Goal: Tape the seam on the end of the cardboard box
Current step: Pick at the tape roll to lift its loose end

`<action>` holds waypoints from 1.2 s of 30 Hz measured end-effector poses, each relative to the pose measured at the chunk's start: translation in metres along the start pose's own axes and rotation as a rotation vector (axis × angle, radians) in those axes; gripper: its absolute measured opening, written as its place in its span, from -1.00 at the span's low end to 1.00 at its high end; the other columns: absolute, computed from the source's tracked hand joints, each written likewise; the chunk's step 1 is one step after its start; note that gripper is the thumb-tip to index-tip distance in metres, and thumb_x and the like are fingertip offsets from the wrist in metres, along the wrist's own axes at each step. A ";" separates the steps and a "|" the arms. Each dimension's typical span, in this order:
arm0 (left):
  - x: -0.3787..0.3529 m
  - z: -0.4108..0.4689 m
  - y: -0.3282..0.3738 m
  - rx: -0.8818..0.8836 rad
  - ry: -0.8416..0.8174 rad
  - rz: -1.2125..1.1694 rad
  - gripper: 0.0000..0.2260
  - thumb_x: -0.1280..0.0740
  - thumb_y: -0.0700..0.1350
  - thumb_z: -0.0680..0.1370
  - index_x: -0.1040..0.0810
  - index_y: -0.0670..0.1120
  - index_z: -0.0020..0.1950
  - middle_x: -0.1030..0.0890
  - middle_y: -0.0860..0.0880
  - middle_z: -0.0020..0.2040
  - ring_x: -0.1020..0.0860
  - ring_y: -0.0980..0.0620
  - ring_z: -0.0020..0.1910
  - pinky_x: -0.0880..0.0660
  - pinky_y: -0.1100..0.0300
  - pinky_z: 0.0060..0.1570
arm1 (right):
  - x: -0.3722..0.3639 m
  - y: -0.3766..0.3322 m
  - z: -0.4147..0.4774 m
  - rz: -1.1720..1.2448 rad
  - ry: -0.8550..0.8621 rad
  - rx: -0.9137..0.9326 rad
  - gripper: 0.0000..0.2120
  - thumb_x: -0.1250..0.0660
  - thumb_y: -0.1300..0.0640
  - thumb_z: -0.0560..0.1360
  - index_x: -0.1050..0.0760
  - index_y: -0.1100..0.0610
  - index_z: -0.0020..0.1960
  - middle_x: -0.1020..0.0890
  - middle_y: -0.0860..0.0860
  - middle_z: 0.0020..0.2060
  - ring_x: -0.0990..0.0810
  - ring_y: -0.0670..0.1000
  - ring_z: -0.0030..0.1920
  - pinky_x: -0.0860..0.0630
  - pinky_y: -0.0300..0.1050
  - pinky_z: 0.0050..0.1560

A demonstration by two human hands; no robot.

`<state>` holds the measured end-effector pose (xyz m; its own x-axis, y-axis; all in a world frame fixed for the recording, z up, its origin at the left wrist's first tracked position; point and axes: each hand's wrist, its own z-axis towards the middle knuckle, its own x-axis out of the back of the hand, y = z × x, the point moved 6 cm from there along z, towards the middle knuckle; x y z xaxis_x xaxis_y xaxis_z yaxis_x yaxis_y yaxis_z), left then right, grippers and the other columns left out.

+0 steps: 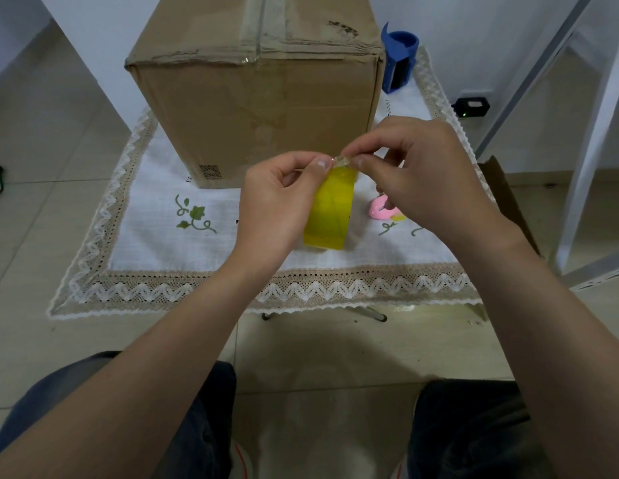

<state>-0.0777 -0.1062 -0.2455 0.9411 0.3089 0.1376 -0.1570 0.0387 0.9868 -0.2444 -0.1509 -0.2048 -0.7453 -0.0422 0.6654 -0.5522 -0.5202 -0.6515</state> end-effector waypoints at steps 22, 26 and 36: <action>0.002 0.001 0.002 -0.060 -0.027 -0.009 -0.91 -0.46 -0.12 0.59 -0.72 0.05 -0.08 -0.75 0.15 -0.24 -0.69 0.22 -0.16 -0.62 0.16 -0.02 | -0.012 0.004 -0.002 0.242 -0.002 -0.115 -0.95 -0.53 0.09 0.49 -0.72 -0.05 -0.13 -0.69 0.01 -0.09 -0.58 -0.13 -0.27 -0.54 -0.23 -0.23; -0.001 -0.001 0.002 -0.091 -0.049 0.021 -0.91 -0.42 -0.11 0.63 -0.71 0.02 -0.03 -0.74 0.12 -0.22 -0.66 0.23 -0.17 -0.57 0.22 -0.08 | -0.010 0.005 0.001 0.149 -0.026 -0.095 -0.92 -0.55 0.05 0.51 -0.68 -0.09 -0.13 -0.65 -0.06 -0.09 -0.58 -0.09 -0.24 -0.47 -0.36 -0.16; -0.013 -0.003 0.000 -0.070 -0.175 -0.012 -0.67 -0.39 -0.19 0.64 -0.56 -0.01 0.39 -0.78 0.08 -0.15 -0.72 0.13 -0.02 -0.61 0.02 0.20 | -0.005 0.008 0.002 0.151 -0.056 -0.227 -0.82 -0.45 0.12 0.59 -0.61 0.02 -0.19 -0.55 -0.04 0.04 -0.60 -0.05 -0.38 -0.56 -0.22 -0.43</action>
<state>-0.0904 -0.1072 -0.2480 0.9798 0.1378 0.1450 -0.1605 0.1092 0.9810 -0.2449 -0.1564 -0.2130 -0.8073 -0.1549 0.5694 -0.5105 -0.3005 -0.8057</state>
